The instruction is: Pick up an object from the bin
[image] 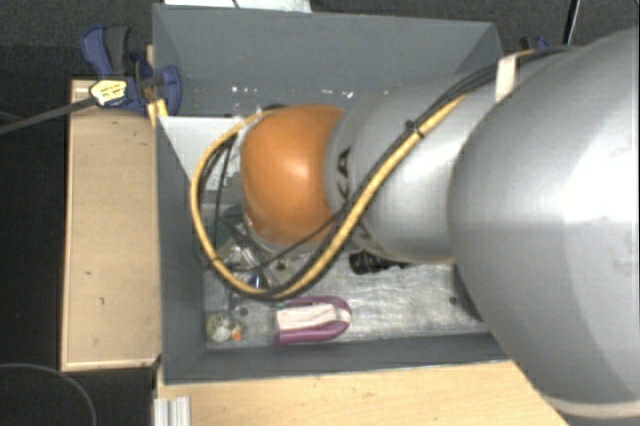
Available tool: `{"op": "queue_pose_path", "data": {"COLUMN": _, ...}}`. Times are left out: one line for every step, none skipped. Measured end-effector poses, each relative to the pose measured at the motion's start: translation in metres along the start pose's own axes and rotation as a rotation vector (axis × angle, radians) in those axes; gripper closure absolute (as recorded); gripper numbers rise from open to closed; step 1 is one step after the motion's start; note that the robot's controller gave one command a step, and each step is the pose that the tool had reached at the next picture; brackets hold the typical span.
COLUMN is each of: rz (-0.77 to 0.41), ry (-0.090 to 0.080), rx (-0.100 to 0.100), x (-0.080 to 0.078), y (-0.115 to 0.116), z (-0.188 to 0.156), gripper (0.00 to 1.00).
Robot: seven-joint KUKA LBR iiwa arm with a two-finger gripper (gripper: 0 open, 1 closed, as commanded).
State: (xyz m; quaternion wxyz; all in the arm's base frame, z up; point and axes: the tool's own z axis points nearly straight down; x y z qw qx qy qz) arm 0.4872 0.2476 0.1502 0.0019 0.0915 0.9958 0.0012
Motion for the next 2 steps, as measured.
{"op": "queue_pose_path", "data": {"rz": 0.0, "ry": -0.001, "rx": -0.001, "x": 0.002, "y": -0.001, "z": -0.031, "gripper": 1.0}}
{"op": "queue_pose_path", "data": {"rz": -0.009, "ry": -0.002, "rx": -0.001, "x": -0.005, "y": -0.008, "z": -0.073, "gripper": 1.0}}
